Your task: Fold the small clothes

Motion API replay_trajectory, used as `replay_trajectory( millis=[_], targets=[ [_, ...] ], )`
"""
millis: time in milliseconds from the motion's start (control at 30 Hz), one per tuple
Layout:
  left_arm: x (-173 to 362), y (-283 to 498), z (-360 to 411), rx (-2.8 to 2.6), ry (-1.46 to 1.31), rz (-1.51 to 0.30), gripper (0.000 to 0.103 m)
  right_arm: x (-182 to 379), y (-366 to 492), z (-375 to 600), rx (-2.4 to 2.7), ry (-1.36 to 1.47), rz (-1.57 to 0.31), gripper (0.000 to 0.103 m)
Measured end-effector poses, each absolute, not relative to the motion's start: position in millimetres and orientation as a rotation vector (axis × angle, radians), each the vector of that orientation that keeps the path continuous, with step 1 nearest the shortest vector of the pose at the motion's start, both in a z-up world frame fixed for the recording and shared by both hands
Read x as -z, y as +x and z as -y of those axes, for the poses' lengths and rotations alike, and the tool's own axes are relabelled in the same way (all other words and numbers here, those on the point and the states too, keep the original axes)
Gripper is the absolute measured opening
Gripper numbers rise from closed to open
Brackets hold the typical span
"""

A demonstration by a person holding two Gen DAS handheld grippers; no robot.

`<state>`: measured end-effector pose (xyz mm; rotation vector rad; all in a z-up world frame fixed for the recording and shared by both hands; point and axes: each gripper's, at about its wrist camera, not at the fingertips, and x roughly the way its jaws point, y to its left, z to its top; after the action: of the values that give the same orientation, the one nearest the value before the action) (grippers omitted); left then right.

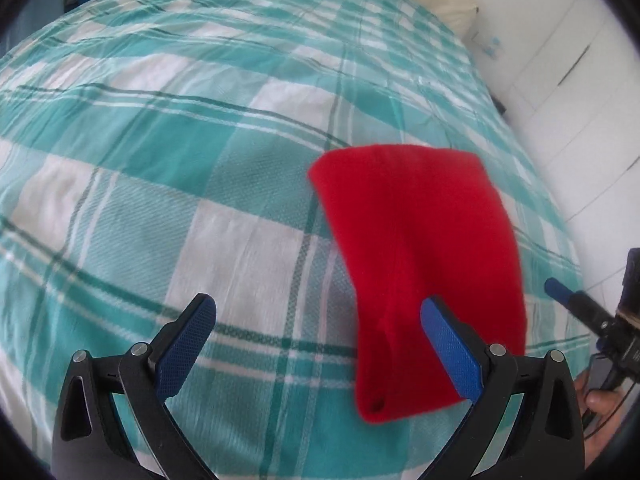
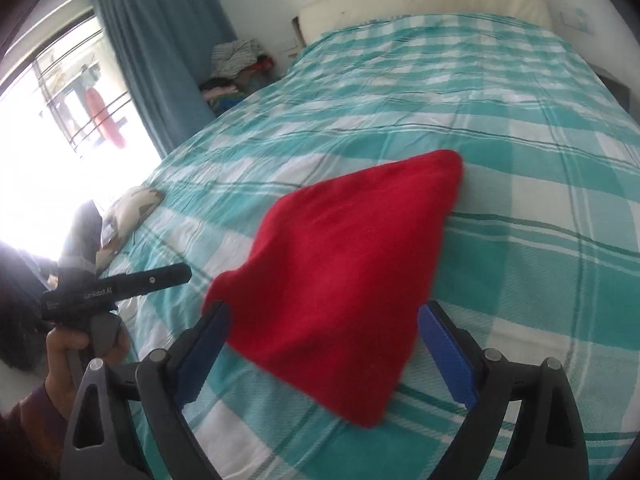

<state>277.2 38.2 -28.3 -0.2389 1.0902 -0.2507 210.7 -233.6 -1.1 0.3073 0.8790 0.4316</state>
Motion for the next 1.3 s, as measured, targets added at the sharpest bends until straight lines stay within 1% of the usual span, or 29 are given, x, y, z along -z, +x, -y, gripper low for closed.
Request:
replay_trajectory(
  millis=[67,200,233,267,300,333,367,400,433,467,533,600,767,867,900,933,1000,1033,1067,1133,1167,1200,1233,1267,1300],
  targets=[
    [44,302,-25,0.249,-0.216,-1.173,0.102,11,237,253,-0.399,0.426,-0.908,0.094],
    [42,317,-2,0.317,-0.237,-1.160,0.101,40,280,259,-0.424,0.597,-0.964,0.093],
    [41,319,4,0.328,-0.243,-1.156,0.097,46,287,253,-0.437,0.605,-0.977,0.091],
    [41,320,10,0.327,-0.238,-1.156,0.089,52,293,244,-0.454,0.591,-0.993,0.081],
    [42,321,17,0.323,-0.219,-1.161,0.061,56,297,233,-0.462,0.549,-1.016,0.072],
    [44,322,25,0.330,-0.197,-1.172,0.033,59,298,222,-0.419,0.469,-1.032,0.052],
    [42,321,32,0.321,-0.171,-1.169,0.029,57,297,214,-0.378,0.396,-1.030,0.044],
    [35,319,37,0.299,-0.137,-1.146,0.023,54,295,208,-0.355,0.343,-1.018,0.042],
    [28,316,41,0.292,-0.109,-1.124,0.019,48,292,203,-0.335,0.295,-0.998,0.037],
    [19,313,43,0.290,-0.091,-1.101,0.018,40,289,199,-0.318,0.248,-0.973,0.032],
    [-1,307,43,0.299,-0.078,-1.048,0.017,20,281,194,-0.316,0.185,-0.918,0.029],
    [-23,303,40,0.317,-0.090,-1.002,0.016,-2,275,190,-0.335,0.144,-0.861,0.028],
    [-75,295,28,0.331,-0.129,-0.880,0.016,-60,257,186,-0.378,0.082,-0.711,0.028],
    [-82,300,30,0.327,-0.143,-0.869,0.018,-75,259,192,-0.384,0.102,-0.695,0.028],
    [-75,304,33,0.314,-0.142,-0.882,0.028,-73,261,197,-0.369,0.113,-0.701,0.028],
    [-64,307,36,0.289,-0.135,-0.901,0.051,-67,264,203,-0.354,0.128,-0.716,0.028],
    [-32,310,42,0.226,-0.129,-0.956,0.076,-47,269,221,-0.285,0.149,-0.765,0.030],
    [-16,307,44,0.212,-0.135,-0.987,0.076,-35,269,233,-0.236,0.162,-0.790,0.039],
    [-3,303,46,0.215,-0.142,-1.014,0.076,-21,270,248,-0.173,0.179,-0.819,0.053],
    [8,290,48,0.234,-0.142,-1.016,0.076,4,265,284,-0.071,0.248,-0.877,0.073],
    [7,281,48,0.233,-0.123,-0.988,0.076,11,258,301,-0.035,0.279,-0.878,0.073],
    [3,271,49,0.218,-0.092,-0.955,0.079,13,249,313,-0.007,0.287,-0.869,0.073],
    [-3,262,49,0.198,-0.061,-0.919,0.086,12,240,322,0.015,0.272,-0.857,0.075],
    [-10,251,49,0.177,-0.031,-0.878,0.091,9,231,325,0.029,0.243,-0.842,0.078],
    [-18,239,50,0.155,0.000,-0.834,0.096,4,221,327,0.034,0.211,-0.823,0.085]
  ],
)
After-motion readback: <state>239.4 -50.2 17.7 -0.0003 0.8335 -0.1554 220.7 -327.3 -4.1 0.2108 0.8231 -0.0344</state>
